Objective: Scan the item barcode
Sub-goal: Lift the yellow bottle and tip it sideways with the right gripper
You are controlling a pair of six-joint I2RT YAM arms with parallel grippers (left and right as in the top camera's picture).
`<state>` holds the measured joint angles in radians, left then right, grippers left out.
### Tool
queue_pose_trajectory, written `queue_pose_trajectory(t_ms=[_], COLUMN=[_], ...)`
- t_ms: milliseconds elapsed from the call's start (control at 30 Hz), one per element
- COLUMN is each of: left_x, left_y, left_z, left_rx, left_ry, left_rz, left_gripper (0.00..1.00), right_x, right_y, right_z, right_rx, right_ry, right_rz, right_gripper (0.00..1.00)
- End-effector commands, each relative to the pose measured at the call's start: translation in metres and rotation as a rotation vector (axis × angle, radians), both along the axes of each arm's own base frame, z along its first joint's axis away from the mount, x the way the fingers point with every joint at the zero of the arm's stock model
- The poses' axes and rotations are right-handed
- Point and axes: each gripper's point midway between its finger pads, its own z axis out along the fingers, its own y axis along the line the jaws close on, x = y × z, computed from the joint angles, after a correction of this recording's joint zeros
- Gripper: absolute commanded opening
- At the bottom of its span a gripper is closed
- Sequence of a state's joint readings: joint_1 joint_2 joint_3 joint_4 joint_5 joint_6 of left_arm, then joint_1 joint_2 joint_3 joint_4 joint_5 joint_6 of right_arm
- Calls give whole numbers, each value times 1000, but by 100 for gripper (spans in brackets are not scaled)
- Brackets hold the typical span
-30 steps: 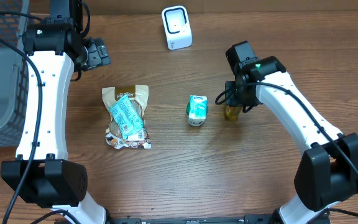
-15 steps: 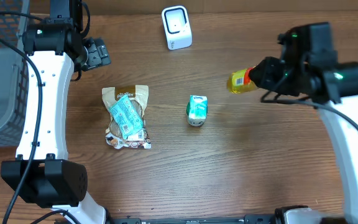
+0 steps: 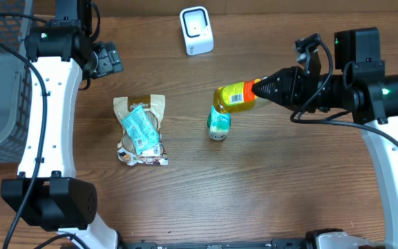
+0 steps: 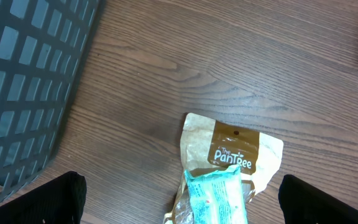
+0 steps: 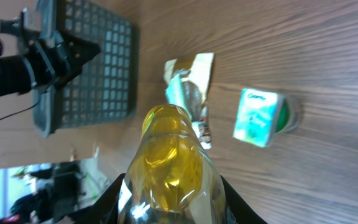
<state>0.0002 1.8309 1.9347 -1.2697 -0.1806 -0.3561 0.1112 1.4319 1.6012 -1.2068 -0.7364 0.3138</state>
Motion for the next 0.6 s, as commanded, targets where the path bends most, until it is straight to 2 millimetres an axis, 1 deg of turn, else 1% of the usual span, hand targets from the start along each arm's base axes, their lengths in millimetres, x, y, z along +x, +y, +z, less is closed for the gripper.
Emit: queue_pose_trajectory(t_ms=[0,267,467,567], left_x=[1,1,1,1], left_y=[1,1,1,1], left_z=[7,7,7,7], left_rx=[16,16,16,16], left_ry=[-14,-14,-14,-14], left_rz=[-14,-14,-14,-14], left_gripper=[100,100,100,100], right_x=[-8,-11,-18,-18], right_y=[8,8,16,16], right_z=[21,20,28,28], right_rx=[67,70,133,134], right_ry=[-32,-17,-10,-9], right_rz=[46,49,92,92], right_gripper=[9,8,7,6])
